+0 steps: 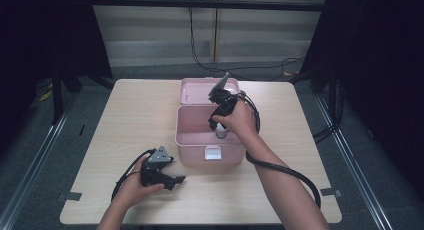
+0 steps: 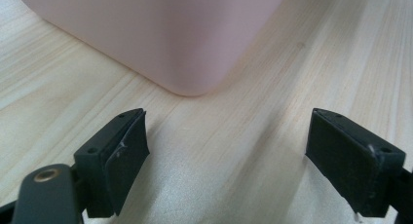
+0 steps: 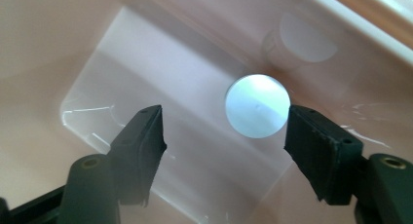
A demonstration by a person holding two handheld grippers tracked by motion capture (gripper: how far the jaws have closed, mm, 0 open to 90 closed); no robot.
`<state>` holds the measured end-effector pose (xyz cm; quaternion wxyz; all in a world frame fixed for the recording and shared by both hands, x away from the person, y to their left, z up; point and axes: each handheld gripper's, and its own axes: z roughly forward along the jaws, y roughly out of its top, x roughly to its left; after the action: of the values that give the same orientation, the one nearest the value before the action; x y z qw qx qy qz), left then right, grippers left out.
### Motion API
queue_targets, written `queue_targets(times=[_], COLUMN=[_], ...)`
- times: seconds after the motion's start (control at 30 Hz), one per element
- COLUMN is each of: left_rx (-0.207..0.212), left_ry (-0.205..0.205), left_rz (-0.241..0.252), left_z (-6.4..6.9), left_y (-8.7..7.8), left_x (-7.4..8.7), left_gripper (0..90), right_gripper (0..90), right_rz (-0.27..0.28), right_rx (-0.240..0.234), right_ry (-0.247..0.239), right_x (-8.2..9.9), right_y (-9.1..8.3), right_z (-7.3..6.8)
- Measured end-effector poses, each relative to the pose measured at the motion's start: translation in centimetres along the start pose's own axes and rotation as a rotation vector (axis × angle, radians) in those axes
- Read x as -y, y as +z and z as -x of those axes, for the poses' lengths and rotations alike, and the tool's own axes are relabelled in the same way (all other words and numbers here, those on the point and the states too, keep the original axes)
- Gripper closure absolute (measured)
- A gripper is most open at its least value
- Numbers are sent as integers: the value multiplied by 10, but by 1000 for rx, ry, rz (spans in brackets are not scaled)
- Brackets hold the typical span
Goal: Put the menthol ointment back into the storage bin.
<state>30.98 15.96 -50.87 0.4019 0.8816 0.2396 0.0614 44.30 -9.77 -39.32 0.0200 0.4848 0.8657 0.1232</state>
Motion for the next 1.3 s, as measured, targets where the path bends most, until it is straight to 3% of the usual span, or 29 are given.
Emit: queue_targets(times=[0.43,0.8,1.3], left_rx=[3,-2,-8], left_ry=[0,5,7], left_rz=[1,-4,-5], left_z=[0,0,1], left_y=[0,0,0], left_x=[0,0,0], left_gripper=[149,149,149], right_gripper=[214,204,207], right_rz=[3,11,24], right_rx=[-30,-46,-41], right_ry=[-67,-116,-134], right_x=[5,13,22], right_y=[-12,-30,-57], right_z=[-6,-8,-3])
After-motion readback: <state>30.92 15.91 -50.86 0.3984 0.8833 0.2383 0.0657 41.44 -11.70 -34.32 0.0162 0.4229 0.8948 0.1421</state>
